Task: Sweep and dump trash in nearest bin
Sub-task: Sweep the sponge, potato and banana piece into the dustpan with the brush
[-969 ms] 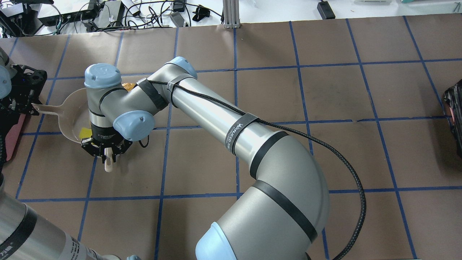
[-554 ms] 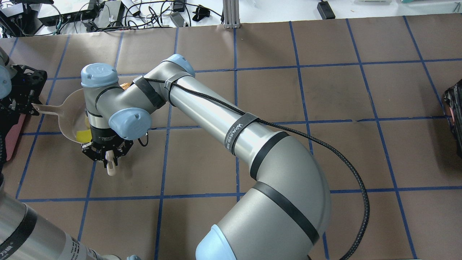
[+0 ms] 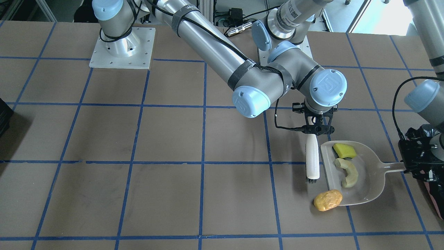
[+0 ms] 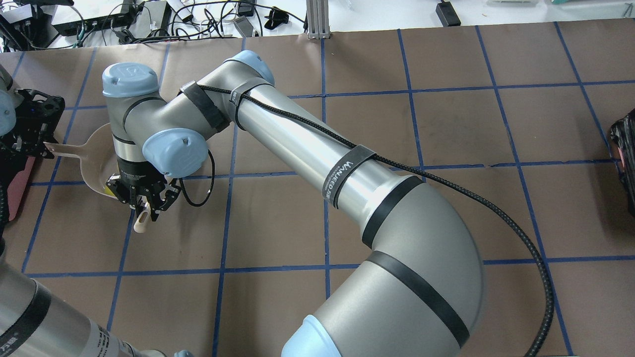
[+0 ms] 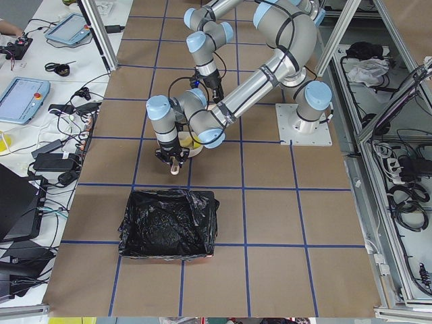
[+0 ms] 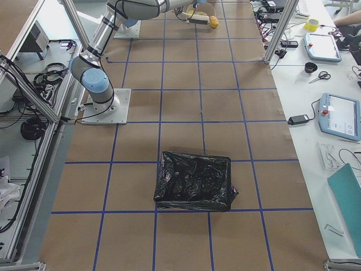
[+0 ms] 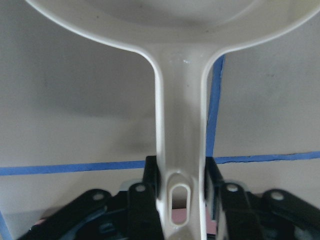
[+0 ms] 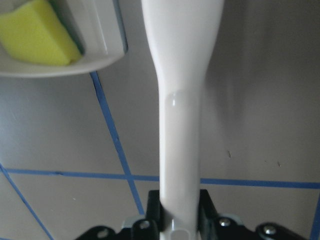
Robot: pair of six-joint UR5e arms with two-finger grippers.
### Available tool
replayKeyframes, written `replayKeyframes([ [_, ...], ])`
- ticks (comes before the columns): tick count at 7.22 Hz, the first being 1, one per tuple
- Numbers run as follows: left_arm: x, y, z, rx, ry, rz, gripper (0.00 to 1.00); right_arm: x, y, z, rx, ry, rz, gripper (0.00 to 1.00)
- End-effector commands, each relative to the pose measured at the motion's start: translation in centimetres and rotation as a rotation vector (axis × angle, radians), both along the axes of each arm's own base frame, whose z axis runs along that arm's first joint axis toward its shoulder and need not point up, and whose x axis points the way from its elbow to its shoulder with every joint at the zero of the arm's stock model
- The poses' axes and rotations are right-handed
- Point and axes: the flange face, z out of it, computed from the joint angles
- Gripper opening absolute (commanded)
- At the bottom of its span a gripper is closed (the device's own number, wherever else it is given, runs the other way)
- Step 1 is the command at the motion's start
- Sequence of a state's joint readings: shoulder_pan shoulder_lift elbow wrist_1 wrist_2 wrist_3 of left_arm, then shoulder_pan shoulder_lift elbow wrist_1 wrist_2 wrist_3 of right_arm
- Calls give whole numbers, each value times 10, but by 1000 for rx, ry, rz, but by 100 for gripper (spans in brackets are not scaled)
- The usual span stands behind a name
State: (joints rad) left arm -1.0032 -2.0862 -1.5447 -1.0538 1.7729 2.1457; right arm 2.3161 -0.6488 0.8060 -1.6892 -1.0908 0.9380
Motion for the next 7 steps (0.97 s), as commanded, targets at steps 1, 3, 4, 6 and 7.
replayKeyframes([
  [1, 0, 0, 0, -4, 1, 1, 0, -10, -44, -16, 6, 4, -247, 0],
  [3, 0, -1, 0, -5, 0, 0, 0, -28, -89, -17, -64, 25, -307, 0],
  [4, 3, -4, 5, -21, -8, -2, 0, -22, -106, -22, -109, 24, -316, 0],
  [6, 9, -13, -14, -38, -17, 7, 0, -18, -110, -40, -138, -3, -194, 0],
  [7, 10, -16, -14, -47, -22, 13, 0, -19, -107, -46, -135, -14, -99, 0],
])
